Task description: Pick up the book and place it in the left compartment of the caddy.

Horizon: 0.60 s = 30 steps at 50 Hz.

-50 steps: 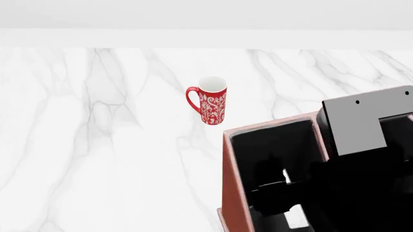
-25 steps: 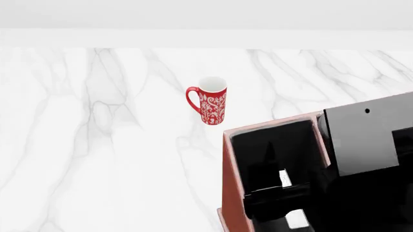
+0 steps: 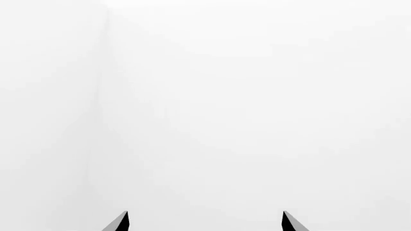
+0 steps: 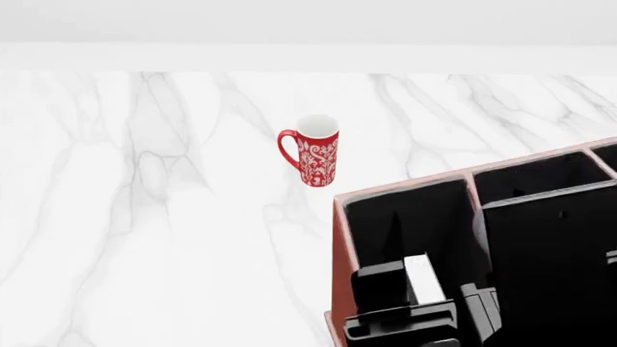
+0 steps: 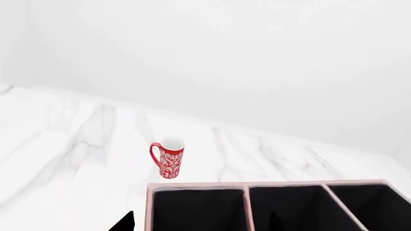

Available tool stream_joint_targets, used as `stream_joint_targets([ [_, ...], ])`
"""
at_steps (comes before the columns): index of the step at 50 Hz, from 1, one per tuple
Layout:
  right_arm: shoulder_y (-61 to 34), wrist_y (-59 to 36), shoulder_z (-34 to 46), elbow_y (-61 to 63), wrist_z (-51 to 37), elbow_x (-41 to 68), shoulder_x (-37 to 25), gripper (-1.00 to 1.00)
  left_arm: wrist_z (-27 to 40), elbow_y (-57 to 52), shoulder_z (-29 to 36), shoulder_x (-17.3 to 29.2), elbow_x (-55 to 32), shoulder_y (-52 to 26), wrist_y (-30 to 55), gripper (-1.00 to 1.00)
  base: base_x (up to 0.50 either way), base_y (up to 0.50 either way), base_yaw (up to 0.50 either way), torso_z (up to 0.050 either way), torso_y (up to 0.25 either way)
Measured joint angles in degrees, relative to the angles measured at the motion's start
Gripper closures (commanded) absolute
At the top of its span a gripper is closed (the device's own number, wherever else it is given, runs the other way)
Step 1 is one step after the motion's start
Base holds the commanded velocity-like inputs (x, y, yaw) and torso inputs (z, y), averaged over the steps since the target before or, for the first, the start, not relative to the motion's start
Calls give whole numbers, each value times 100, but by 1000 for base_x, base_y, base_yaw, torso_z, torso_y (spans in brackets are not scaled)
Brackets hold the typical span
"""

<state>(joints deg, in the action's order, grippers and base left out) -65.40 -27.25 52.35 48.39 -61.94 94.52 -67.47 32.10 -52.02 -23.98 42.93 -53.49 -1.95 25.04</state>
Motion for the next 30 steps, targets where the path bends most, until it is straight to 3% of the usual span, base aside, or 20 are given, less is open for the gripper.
stream_joint_targets([
  [30, 144, 319, -184, 807, -556, -267, -250, -100, 84, -96, -296, 71, -273, 136, -110, -100, 0, 0, 0, 0, 0],
])
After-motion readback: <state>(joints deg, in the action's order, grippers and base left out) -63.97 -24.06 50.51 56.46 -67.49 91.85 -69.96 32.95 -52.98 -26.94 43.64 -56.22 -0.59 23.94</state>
